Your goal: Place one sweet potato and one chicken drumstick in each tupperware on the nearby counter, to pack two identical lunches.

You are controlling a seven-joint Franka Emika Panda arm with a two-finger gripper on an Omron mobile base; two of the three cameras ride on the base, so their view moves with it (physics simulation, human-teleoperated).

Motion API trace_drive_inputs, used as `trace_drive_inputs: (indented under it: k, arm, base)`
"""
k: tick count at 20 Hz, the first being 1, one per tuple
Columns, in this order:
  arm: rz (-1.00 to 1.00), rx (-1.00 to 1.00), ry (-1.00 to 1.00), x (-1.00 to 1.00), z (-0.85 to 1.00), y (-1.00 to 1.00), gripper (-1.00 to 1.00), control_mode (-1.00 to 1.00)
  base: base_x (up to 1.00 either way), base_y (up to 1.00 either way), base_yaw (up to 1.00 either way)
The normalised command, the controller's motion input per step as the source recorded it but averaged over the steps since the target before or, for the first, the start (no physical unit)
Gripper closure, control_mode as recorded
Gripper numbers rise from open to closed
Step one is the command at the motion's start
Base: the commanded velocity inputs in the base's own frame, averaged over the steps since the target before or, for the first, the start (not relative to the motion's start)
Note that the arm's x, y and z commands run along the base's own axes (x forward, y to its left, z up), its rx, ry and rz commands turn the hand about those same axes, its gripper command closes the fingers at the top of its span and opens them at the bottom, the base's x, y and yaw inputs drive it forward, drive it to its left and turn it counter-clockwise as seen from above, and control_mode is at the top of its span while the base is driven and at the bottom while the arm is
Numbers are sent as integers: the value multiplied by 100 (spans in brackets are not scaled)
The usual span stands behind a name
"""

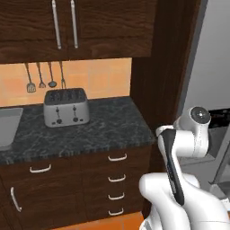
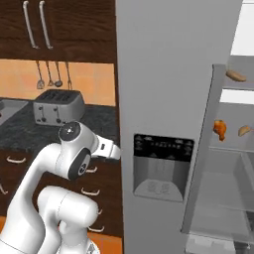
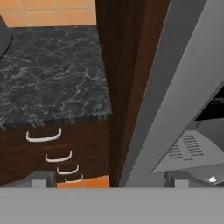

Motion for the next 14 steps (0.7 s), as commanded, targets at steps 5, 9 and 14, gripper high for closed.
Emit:
trace_drive_inputs:
  k: [5, 9, 14]
  arm:
    - [0, 0, 0, 0, 0, 0, -100, 100]
    - [0, 0, 0, 0, 0, 0, -100, 100]
    - [0, 0, 0, 0, 0, 0, -100, 100]
  base:
    - [0, -100, -9]
    - [0, -99, -4]
    - [11, -77, 0]
